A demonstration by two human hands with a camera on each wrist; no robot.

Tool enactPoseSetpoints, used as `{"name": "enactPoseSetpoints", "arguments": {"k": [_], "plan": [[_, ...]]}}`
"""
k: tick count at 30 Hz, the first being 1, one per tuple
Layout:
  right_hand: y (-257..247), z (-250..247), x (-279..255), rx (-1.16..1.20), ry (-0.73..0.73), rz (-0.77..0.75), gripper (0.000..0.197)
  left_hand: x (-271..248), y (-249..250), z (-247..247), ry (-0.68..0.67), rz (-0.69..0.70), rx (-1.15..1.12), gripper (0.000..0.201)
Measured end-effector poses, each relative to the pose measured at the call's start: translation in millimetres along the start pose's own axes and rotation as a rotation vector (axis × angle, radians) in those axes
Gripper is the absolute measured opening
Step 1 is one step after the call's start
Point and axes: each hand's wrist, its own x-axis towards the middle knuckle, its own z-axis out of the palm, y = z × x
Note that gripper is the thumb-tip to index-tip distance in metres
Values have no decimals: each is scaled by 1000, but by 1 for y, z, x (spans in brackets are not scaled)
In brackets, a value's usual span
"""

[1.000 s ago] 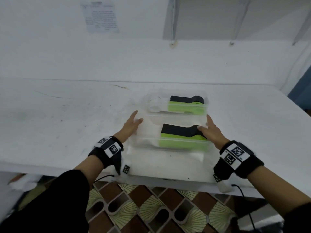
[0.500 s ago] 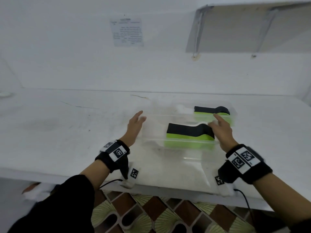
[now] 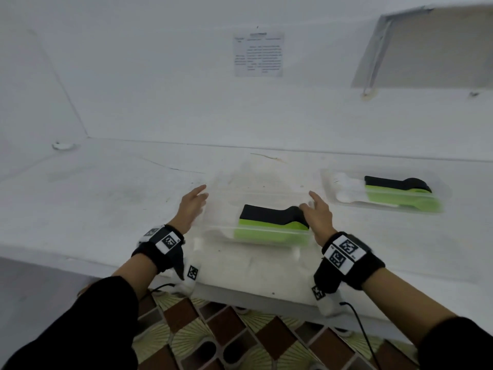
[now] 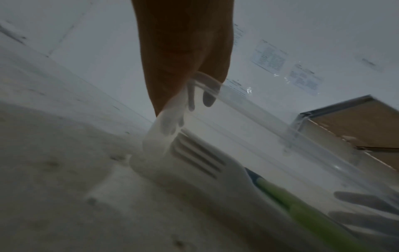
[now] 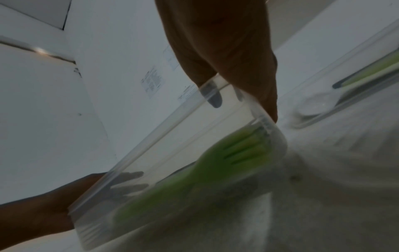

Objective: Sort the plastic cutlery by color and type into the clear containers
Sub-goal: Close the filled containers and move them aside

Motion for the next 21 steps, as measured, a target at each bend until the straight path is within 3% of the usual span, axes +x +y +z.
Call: {"name": "enactPoseSetpoints", "arguments": {"k": [6,14,19,21], "plan": [[4,32,1,-59,-29,-9,51,6,-4,-27,45,-23,1,38],[9,37,5,-70,-27,-7,51,8,-11,-31,34,-20,49,38],[4,21,7,-122,-105,-8,52,8,-8,-30,97,246,538,35],[-2,5,10,-146,-88,-33,51,2,1,-18,104,366,586,33]]}}
